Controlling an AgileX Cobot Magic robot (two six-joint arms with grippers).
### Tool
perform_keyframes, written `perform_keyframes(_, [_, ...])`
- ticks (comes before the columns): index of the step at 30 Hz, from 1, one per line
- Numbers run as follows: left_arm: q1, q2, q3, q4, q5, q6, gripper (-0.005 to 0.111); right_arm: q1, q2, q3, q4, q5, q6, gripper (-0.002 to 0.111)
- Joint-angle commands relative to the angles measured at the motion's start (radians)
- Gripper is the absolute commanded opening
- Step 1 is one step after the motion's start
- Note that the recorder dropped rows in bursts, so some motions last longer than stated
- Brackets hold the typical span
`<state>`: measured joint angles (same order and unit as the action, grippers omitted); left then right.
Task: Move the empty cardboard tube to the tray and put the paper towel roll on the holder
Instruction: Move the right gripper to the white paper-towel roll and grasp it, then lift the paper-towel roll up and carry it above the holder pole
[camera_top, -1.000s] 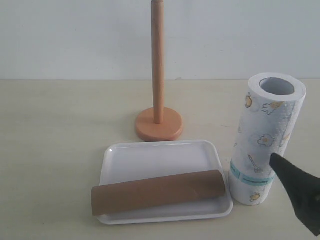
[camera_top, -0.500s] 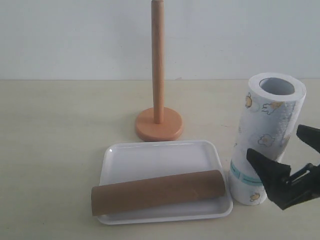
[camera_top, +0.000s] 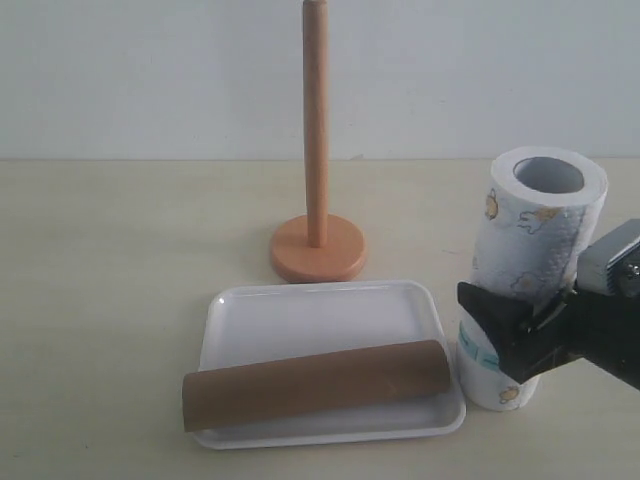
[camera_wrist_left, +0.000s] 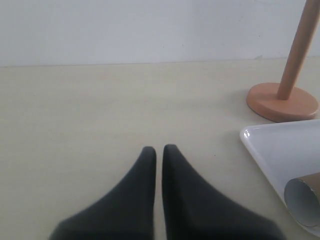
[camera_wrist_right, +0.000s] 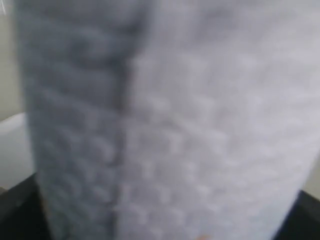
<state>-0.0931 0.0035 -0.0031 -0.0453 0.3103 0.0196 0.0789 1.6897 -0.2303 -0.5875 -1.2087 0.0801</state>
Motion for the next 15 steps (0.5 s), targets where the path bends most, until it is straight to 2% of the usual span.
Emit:
perform_keyframes(1, [0.003, -0.004, 0.003, 0.001, -0.001, -0.011, 0.004, 0.001, 0.004, -0.002, -0.076, -0.012, 0.026, 0.044])
perform_keyframes(5, [0.003, -0.004, 0.003, 0.001, -0.001, -0.011, 0.004, 0.001, 0.004, -0.002, 0.004, -0.012, 0.026, 0.005])
perform_keyframes(6, [0.003, -0.004, 0.003, 0.001, -0.001, -0.011, 0.004, 0.001, 0.004, -0.002, 0.03, -0.012, 0.03, 0.0])
perform_keyframes(15, [0.003, -0.004, 0.003, 0.001, -0.001, -0.011, 0.004, 0.001, 0.004, -0.002, 0.147, -0.012, 0.037, 0.0])
